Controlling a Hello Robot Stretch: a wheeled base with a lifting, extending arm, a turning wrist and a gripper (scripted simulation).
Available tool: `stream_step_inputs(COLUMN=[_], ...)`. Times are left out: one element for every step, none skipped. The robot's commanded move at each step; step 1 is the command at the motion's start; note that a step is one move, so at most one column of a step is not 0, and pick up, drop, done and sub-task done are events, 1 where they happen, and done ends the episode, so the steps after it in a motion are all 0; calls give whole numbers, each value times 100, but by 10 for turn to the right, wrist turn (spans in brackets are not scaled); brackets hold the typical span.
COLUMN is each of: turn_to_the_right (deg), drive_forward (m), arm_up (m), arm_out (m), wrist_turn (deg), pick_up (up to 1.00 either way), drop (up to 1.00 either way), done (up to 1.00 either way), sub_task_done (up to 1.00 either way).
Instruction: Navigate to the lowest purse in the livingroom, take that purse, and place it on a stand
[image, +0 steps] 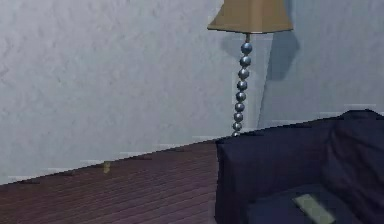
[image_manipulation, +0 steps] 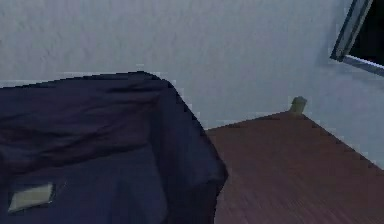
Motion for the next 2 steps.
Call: stream_step_inputs(turn_to_the_right=[0, -90], drive_forward=[65, 0], arm_up=[0, 0], arm_out=[0, 0], wrist_turn=[0, 0], pick_up=[0, 0], drop=[0, 0], done=[0, 0], sub_task_done=[0, 0])
